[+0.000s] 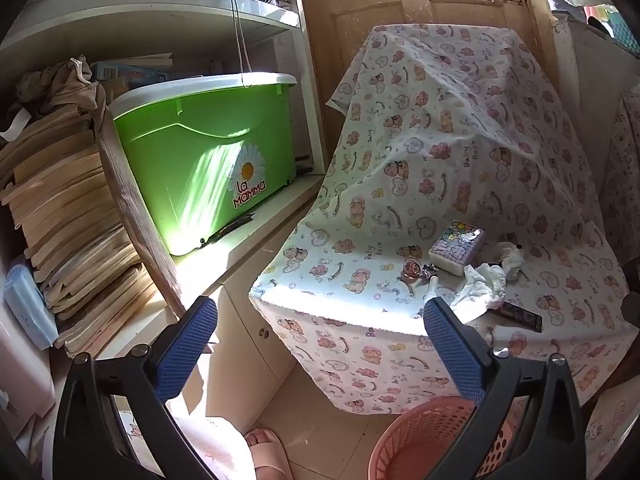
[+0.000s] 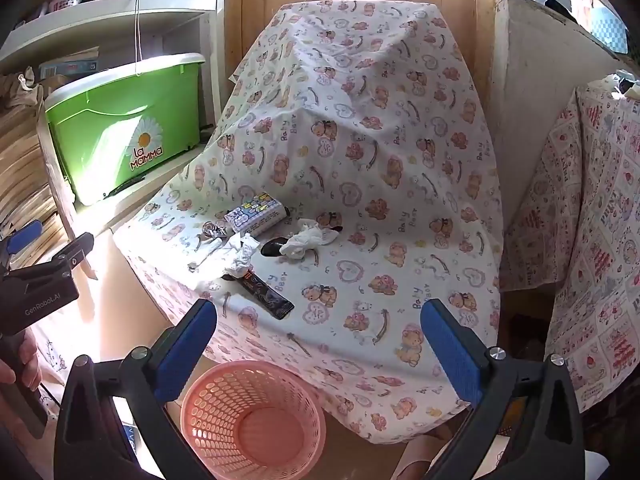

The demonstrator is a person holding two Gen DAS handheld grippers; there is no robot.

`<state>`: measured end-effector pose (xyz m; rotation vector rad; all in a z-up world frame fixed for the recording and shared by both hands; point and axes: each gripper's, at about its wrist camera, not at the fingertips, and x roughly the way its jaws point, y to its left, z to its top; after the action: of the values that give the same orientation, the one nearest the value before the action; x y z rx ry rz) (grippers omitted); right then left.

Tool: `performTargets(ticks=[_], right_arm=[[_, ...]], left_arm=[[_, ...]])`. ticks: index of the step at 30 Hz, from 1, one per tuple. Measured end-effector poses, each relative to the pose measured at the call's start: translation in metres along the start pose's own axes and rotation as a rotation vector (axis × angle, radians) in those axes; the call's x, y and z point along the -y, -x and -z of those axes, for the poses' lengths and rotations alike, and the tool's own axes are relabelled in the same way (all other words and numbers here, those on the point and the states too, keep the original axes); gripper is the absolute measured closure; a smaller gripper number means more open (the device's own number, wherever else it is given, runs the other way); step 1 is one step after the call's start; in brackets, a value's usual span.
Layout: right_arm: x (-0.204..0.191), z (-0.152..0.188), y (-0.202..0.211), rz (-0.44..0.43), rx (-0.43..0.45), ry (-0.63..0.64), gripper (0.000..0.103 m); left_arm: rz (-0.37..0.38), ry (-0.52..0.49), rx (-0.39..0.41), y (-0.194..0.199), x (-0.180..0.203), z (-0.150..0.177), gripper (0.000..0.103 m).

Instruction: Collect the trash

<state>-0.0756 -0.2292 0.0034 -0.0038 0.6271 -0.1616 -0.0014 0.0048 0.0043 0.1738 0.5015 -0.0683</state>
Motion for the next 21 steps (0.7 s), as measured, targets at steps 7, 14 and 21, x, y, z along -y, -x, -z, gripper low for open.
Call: performTargets(ticks=[7,14,21], right_arm=[[0.0,-0.002,0.004,0.008,0.013,0.001,0.001],[0.004,-0.001,0.004,0.011,0.009,-0.008,0.001],[0.004,0.0,0.003,0.017,0.009,-0.011,0.001]], left_arm=[[0.001,-0.023,0.012,0.003,0.006,0.002,0.001],[0.013,-0.036,0.019,0.004,0.009,0.002,0.001],[-0.015,-0.039,0.03,0.004,0.011,0.002,0.001]])
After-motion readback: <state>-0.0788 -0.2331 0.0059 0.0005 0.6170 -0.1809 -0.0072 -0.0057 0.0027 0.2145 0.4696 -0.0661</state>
